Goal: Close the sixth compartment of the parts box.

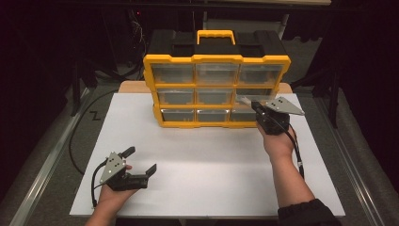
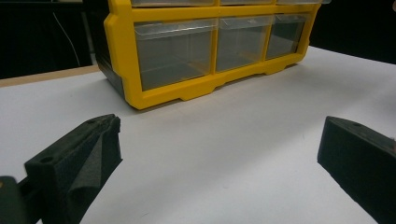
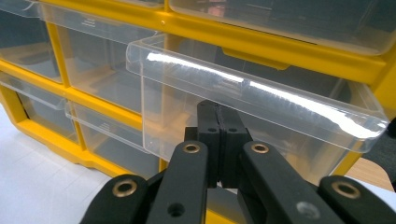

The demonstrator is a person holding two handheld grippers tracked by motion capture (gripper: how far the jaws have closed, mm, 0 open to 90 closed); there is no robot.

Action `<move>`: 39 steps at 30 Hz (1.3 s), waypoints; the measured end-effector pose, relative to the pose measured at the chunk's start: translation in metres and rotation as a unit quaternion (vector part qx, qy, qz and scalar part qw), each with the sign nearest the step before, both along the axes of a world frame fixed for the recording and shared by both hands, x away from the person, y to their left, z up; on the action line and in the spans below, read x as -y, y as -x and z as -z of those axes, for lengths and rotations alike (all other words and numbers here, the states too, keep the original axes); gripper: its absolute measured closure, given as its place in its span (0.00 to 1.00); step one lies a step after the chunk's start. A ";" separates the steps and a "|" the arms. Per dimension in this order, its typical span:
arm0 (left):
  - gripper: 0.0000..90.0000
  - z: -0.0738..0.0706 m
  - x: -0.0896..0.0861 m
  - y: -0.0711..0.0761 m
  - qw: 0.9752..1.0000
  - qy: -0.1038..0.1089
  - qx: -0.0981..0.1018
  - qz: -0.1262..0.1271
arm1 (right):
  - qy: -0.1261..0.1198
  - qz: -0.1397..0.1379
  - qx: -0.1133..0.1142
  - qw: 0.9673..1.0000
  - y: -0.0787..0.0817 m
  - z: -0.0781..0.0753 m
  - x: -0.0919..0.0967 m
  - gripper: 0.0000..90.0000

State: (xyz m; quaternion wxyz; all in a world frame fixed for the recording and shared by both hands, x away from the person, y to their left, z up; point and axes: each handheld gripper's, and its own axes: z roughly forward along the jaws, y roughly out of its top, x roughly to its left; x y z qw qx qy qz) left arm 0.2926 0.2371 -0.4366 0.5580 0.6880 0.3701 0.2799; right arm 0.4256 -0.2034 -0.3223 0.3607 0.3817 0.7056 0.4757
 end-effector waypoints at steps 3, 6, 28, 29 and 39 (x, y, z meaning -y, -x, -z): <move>0.00 0.000 0.000 0.000 1.000 0.000 0.000 0.000 | 0.002 0.003 0.000 1.000 -0.002 0.000 -0.001 1.00; 0.00 0.000 0.000 0.001 1.000 -0.001 0.000 0.001 | 0.007 0.003 0.000 1.000 -0.004 -0.001 -0.001 1.00; 0.00 0.000 0.000 0.000 1.000 0.002 -0.002 0.003 | 0.020 0.025 -0.003 0.999 -0.025 -0.002 -0.007 1.00; 0.00 0.000 0.000 0.000 1.000 0.002 -0.002 0.003 | 0.021 0.026 -0.003 0.999 -0.027 -0.003 -0.007 1.00; 0.00 0.001 0.001 -0.001 1.000 0.002 -0.004 0.005 | 0.019 0.030 -0.001 0.999 -0.032 -0.002 -0.010 1.00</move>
